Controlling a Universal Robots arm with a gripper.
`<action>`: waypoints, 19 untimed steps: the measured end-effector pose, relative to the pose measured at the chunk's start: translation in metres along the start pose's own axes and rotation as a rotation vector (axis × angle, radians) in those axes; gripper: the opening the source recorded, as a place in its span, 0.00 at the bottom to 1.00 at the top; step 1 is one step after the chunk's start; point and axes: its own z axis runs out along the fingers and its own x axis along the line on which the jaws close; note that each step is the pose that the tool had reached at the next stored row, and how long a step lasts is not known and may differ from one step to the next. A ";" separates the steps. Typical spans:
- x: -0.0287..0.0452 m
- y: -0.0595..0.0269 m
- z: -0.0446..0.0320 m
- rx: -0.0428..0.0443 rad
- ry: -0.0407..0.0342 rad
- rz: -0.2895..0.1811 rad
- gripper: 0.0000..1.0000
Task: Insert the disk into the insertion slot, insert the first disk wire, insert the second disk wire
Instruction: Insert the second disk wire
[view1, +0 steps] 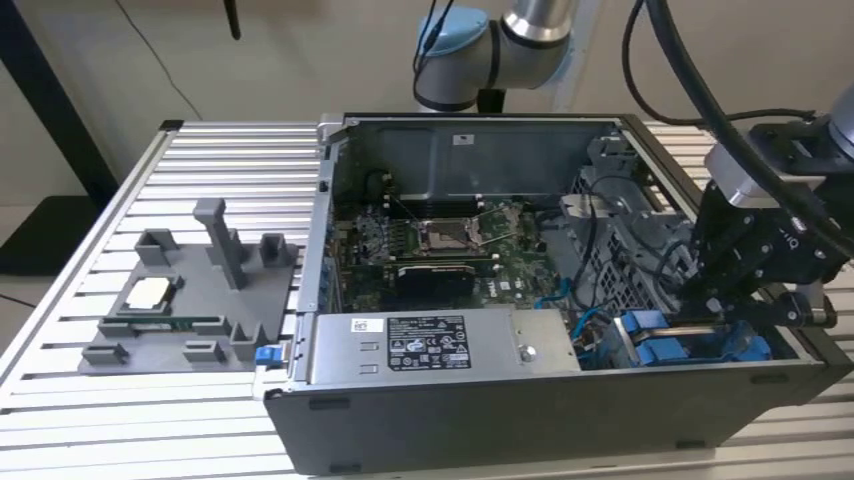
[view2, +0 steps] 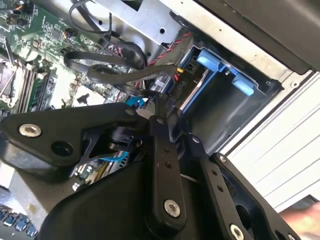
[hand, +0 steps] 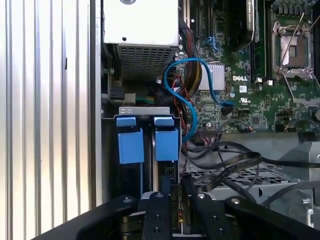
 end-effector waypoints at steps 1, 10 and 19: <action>-0.0003 0.0001 -0.0019 0.0000 0.0002 0.000 0.24; -0.0015 0.0011 -0.0096 0.0002 0.0000 0.000 0.24; -0.0020 0.0022 -0.0127 0.0035 0.0001 -0.001 0.24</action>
